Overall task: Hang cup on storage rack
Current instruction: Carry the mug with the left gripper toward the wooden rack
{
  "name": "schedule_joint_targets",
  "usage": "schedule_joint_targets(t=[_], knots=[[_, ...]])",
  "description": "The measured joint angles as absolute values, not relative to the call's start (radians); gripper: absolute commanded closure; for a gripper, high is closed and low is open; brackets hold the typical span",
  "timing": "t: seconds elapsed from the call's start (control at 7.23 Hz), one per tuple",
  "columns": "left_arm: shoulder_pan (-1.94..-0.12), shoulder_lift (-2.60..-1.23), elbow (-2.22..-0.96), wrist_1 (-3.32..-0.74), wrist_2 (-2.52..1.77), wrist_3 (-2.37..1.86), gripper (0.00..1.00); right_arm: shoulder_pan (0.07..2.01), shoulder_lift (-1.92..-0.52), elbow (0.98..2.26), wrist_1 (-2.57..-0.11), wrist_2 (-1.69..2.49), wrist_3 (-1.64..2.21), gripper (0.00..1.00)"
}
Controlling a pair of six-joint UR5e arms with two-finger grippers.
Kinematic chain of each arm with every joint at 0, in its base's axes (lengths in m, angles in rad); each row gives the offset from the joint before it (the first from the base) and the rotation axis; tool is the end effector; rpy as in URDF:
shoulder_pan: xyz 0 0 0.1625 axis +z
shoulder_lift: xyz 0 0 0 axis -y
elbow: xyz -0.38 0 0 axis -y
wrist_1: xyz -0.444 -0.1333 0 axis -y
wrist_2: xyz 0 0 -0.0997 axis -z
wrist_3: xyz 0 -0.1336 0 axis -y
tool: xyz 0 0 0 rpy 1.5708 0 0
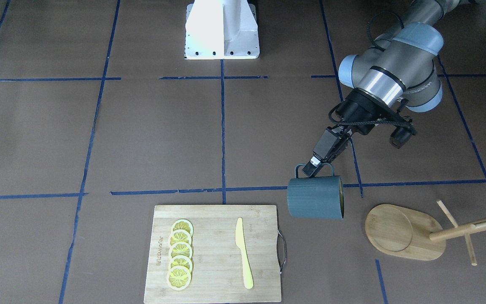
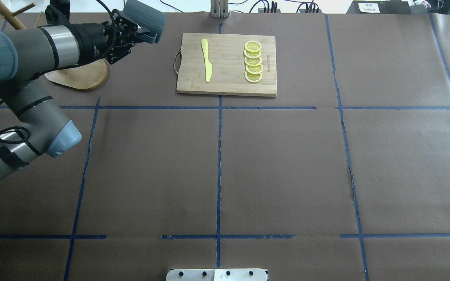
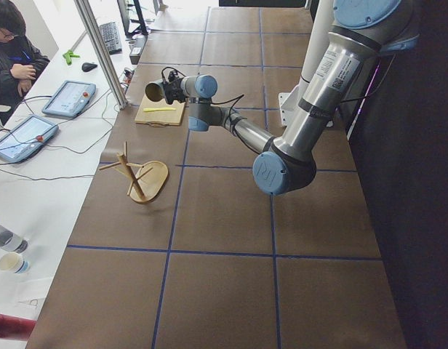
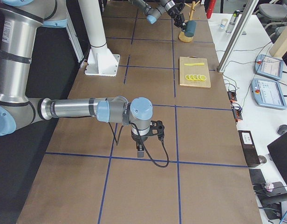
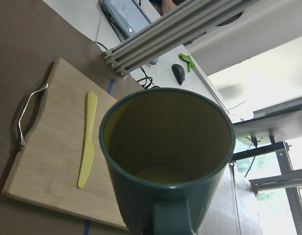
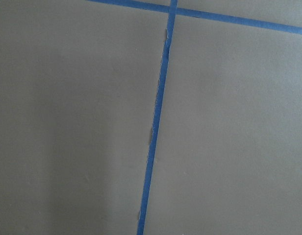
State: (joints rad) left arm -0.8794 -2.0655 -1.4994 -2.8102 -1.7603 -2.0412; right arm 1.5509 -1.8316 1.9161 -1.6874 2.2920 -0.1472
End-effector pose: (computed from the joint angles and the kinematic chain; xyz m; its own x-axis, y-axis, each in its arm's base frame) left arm 0.3673 -0.6134 0.2032 -0.3409 -0.2863 -0.8955 0.5413 0.7190 -0.4359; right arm 0.0363 -0.4417 0.5957 0.7402 -0.1404 0.6575 0.1299 0.9894 0.0650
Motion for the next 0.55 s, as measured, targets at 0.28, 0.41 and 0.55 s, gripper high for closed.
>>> schedule_joint_targets(t=[0.28,0.41,0.55], knots=[[-0.963,-2.068,-1.473,-2.812,-1.818,-2.230,0.99,1.551,-1.832,1.914,-1.686,2.291,-0.148,0.00],[-0.995,-2.073,-1.460,-2.814,-1.833,-2.318,0.99,1.551,-1.832,1.914,-1.686,2.291,-0.148,0.00],[-1.026,-2.080,-1.443,-2.817,-1.840,-2.408,1.00,1.551,-1.832,1.913,-1.685,2.290,-0.149,0.00]])
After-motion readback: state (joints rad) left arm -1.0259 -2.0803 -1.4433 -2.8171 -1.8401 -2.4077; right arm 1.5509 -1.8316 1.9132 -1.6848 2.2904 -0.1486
